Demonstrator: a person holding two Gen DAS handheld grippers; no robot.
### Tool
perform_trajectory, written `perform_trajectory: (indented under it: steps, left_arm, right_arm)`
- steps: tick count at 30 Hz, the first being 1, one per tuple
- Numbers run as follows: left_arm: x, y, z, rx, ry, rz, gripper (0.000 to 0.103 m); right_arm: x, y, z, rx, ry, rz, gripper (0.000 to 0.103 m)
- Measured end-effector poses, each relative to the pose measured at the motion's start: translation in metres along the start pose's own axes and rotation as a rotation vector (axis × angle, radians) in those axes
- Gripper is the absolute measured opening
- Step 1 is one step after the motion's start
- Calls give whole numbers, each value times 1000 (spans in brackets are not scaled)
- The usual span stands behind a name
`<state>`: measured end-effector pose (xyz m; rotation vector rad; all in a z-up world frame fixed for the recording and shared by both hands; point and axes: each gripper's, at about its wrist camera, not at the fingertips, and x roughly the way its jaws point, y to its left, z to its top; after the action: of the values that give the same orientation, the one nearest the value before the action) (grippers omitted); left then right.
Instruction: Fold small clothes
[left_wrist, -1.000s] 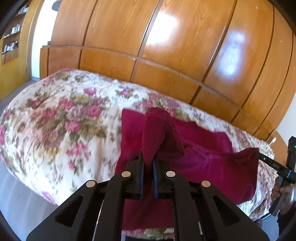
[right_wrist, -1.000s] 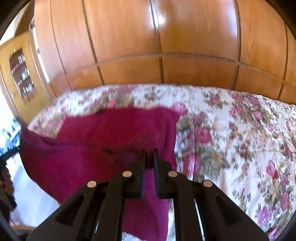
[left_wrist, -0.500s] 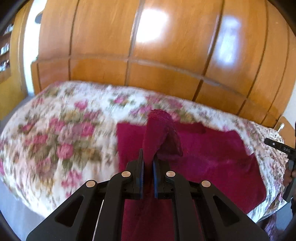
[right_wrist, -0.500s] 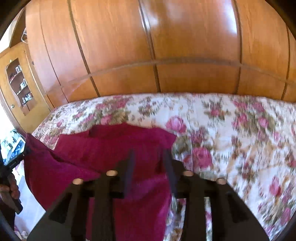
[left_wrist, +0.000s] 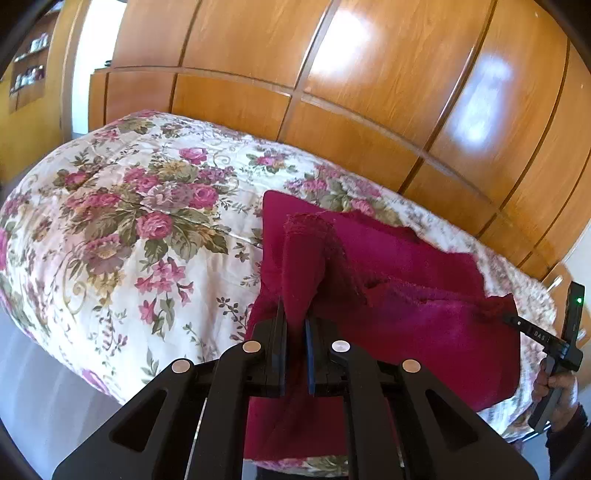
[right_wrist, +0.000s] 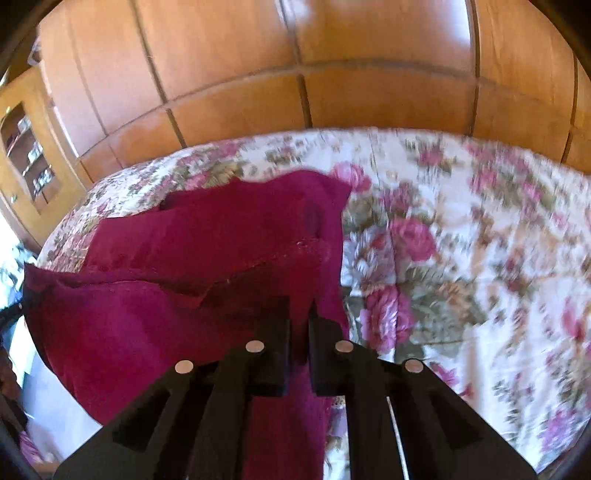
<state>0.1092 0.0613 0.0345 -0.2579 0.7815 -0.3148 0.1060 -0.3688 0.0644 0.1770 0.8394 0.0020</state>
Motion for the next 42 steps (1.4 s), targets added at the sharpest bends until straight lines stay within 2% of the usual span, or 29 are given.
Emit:
perform_trajectory:
  steps: [6,11,17,20,22,24,29,30,31,32,33,34,35,38,42]
  left_arm:
    - [-31,4,9,-70,-61,-87,7]
    - [-42,0,38,-56,-123,-127,7]
    - [-1,-11,87,16,-142,-69,7]
    - [41,-9,110,16,-110,-27,7]
    - [76,-4,121,3,-59,5,7]
    - [105,3,126,-13,-6,16,7]
    - [178,18,117,-44,146,104,7]
    - [187,22,114,-55,174,115,11]
    - [192,25,111,-64,191,133,22]
    - [190,28,110,-73,185,142,26]
    - [185,30,110,-84,171,141,35]
    - [178,33,110,-98,160,134,42]
    - [169,37,109,-115,148,127,43]
    - [142,48,100,-143,125,106,44]
    - [105,60,73,-161,133,64,44]
  right_arm:
    - [-54,12,26,-16,-125,58,6]
    - [-67,16,57,-22,-193,92,6]
    - [-17,6,109,26,-192,88,6]
    - [24,2,131,38,-158,44,6]
    - [60,-1,141,45,-109,12,6]
    - [92,-4,141,49,-51,-22,6]
    - [160,-19,122,76,113,-96,8]
    - [169,-25,116,95,141,-102,12]
    - [169,-28,113,111,142,-97,17]
    - [165,-31,110,127,130,-92,27]
    - [157,-36,108,143,118,-72,38]
    - [148,-39,105,155,107,-48,41]
    - [134,-45,101,166,92,-20,43]
    - [97,-53,86,198,73,54,48]
    - [47,-62,46,207,92,184,50]
